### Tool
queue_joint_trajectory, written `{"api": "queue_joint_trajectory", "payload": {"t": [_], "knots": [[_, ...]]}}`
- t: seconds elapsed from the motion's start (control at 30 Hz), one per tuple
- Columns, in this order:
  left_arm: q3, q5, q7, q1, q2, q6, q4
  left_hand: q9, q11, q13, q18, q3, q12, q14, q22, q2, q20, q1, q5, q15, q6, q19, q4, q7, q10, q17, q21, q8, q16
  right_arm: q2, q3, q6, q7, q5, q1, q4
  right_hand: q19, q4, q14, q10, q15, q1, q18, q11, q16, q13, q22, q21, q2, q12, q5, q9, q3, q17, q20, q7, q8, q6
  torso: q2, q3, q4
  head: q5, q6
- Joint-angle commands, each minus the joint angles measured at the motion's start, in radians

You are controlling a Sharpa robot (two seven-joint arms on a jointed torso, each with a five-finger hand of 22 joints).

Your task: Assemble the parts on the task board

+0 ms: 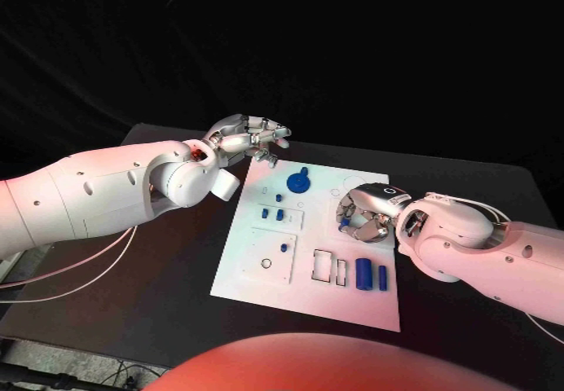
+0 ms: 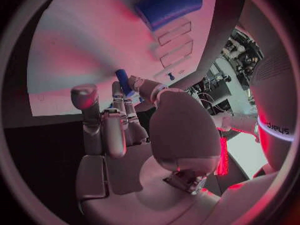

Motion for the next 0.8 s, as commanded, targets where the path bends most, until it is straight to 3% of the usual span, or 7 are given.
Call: {"api": "queue_joint_trajectory", "payload": {"t": [0.03, 0.33, 0.57, 0.8], "knots": [[0.001, -0.003, 0.004, 0.001, 0.002, 0.02, 0.002, 0.001, 0.001, 0.001, 0.019, -0.005, 0.003, -0.005, -0.001, 0.005, 0.007, 0.002, -0.004, -0.001, -0.009, 0.002, 0.002, -0.001, -0.008, 0.001, 0.001, 0.003, 0.003, -0.002, -0.001, -0.04, 0.008, 0.006, -0.002, 0.009, 0.004, 0.0, 0.05, 0.036, -0.011, 0.012, -0.003, -0.019, 0.006, 0.009, 0.005, 0.007, 0.033, 0.007, -0.008, 0.021, 0.019, 0.001, -0.007, -0.006, 0.021, 0.013, -0.001, 0.0004, 0.0, 0.001, 0.0], [0.001, -0.003, 0.004, 0.001, 0.004, 0.021, -0.002, 0.001, 0.001, 0.001, 0.019, -0.005, 0.003, -0.005, -0.001, 0.005, 0.007, 0.002, -0.004, -0.001, -0.009, 0.002, 0.002, -0.001, -0.008, 0.001, 0.001, 0.003, 0.003, -0.038, 0.003, -0.082, 0.012, 0.004, 0.008, 0.063, 0.008, -0.014, 0.051, 0.053, -0.016, 0.012, -0.004, -0.025, 0.01, 0.015, 0.014, 0.015, 0.018, 0.002, 0.004, 0.045, 0.037, 0.005, -0.013, -0.009, 0.04, 0.012, -0.002, -0.0001, 0.0, 0.004, 0.0], [0.0, 0.005, 0.004, 0.001, 0.008, 0.026, -0.01, 0.001, 0.001, 0.001, 0.019, -0.005, 0.003, -0.005, -0.001, 0.005, 0.007, 0.002, -0.004, -0.001, -0.009, 0.002, 0.002, -0.001, -0.008, 0.001, 0.001, 0.003, 0.003, -0.058, 0.013, -0.088, 0.018, 0.039, 0.027, 0.135, 0.008, -0.018, 0.051, 0.052, -0.016, 0.01, -0.005, -0.024, 0.01, 0.017, 0.016, 0.016, 0.009, -0.002, 0.006, 0.052, 0.035, 0.004, -0.014, -0.008, 0.044, 0.011, -0.003, -0.001, 0.0018, 0.009, 0.0], [0.0, 0.024, 0.007, 0.001, 0.013, 0.03, -0.019, 0.002, 0.001, 0.002, 0.019, -0.006, 0.005, -0.005, -0.001, 0.005, 0.007, 0.004, -0.005, -0.001, -0.01, 0.002, 0.003, -0.001, -0.007, 0.001, 0.001, 0.005, 0.003, 0.002, 0.016, -0.081, 0.028, 0.064, 0.025, 0.179, 0.006, -0.022, 0.05, 0.046, -0.015, 0.01, -0.005, -0.022, 0.01, 0.016, 0.017, 0.013, 0.003, -0.01, 0.011, 0.056, 0.035, 0.001, -0.013, -0.006, 0.043, 0.003, -0.001, -0.0007, -0.0011, 0.027, 0.0]]}}
